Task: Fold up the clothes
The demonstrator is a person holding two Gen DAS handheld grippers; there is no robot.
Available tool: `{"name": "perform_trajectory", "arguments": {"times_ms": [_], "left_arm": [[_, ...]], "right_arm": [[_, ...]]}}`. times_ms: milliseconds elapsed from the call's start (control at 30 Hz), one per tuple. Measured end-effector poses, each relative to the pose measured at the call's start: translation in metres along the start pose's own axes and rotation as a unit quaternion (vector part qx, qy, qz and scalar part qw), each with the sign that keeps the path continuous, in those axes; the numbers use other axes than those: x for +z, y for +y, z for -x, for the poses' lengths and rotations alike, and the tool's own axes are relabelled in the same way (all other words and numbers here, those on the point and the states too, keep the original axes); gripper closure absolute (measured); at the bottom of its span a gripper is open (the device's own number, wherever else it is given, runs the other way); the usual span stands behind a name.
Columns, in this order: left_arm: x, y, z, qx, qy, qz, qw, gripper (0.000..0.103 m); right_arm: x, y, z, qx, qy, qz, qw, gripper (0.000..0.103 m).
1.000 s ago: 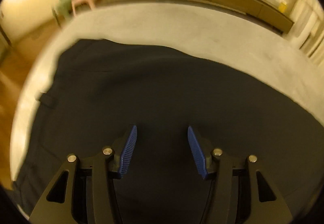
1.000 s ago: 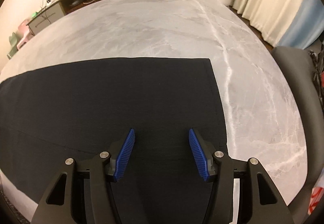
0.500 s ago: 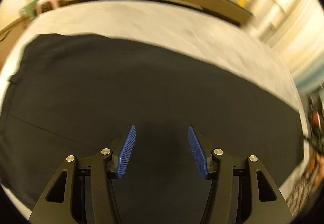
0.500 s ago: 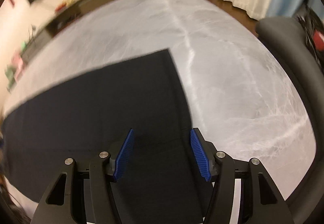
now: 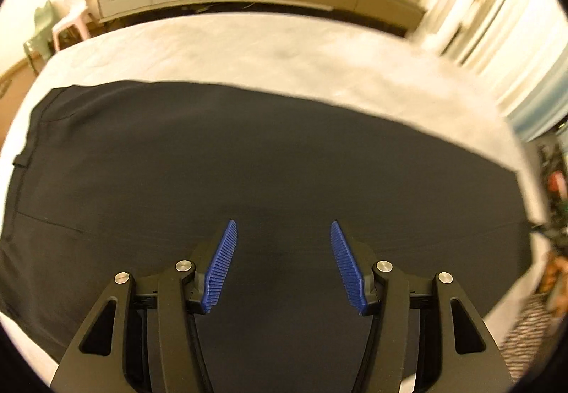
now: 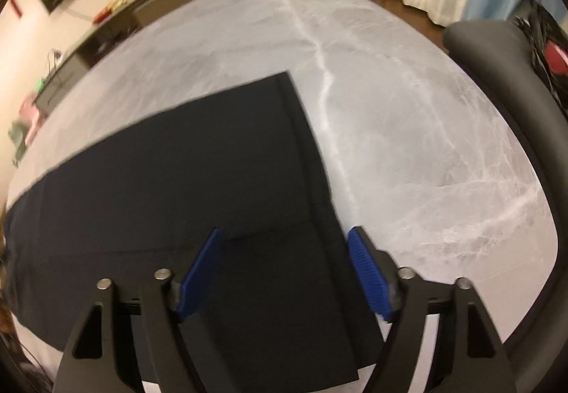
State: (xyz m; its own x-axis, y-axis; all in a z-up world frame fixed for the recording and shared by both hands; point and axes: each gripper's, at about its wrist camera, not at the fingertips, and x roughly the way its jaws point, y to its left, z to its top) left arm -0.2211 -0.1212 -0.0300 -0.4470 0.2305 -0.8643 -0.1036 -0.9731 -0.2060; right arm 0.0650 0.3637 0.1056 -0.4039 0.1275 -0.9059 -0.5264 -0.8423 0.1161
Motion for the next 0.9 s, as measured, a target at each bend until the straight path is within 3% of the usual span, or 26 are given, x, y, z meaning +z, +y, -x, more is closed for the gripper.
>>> {"name": "perform_trajectory", "arguments": {"times_ms": [33, 67, 100, 200, 300, 367, 500, 567, 667, 767, 900], "left_arm": [[0.001, -0.008, 0.006, -0.014, -0.001, 0.004, 0.9999, 0.044], [0.002, -0.019, 0.007, -0.033, 0.002, 0.005, 0.9994, 0.044], [0.003, -0.03, 0.009, -0.052, 0.005, 0.007, 0.9986, 0.044], [0.01, -0.082, 0.012, -0.117, 0.013, 0.0, 0.9931, 0.044], [0.021, -0.159, 0.021, -0.183, 0.014, -0.025, 0.9827, 0.044], [0.035, -0.216, 0.025, -0.202, 0.016, -0.051, 0.9779, 0.042], [0.055, -0.342, 0.003, -0.22, 0.031, -0.144, 0.9644, 0.037], [0.059, -0.399, -0.021, -0.217, 0.057, -0.18, 0.9577, 0.037], [0.046, -0.475, -0.054, -0.222, 0.114, -0.23, 0.9408, 0.037], [0.028, -0.538, -0.082, -0.178, 0.151, -0.284, 0.9301, 0.037], [0.01, -0.567, -0.117, -0.116, 0.187, -0.34, 0.9144, 0.037]], "right_arm": [[-0.001, 0.002, 0.003, 0.007, -0.007, 0.003, 1.0, 0.027], [-0.002, 0.003, 0.007, 0.014, -0.014, 0.005, 1.0, 0.036], [-0.003, 0.005, 0.01, 0.021, -0.02, 0.008, 1.0, 0.057], [-0.006, 0.009, 0.02, 0.042, -0.041, 0.016, 0.998, 0.093], [-0.009, 0.014, 0.029, 0.062, -0.061, 0.024, 0.996, 0.095], [-0.011, 0.017, 0.036, 0.076, -0.075, 0.03, 0.994, 0.095], [-0.015, 0.023, 0.049, 0.104, -0.102, 0.041, 0.989, 0.094], [-0.015, 0.027, 0.052, 0.116, -0.107, 0.046, 0.986, 0.094], [-0.014, 0.03, 0.046, 0.136, -0.109, 0.052, 0.983, 0.094], [-0.013, 0.03, 0.047, 0.16, -0.105, 0.051, 0.98, 0.094], [-0.014, 0.023, 0.045, 0.191, -0.094, 0.035, 0.977, 0.094]]}}
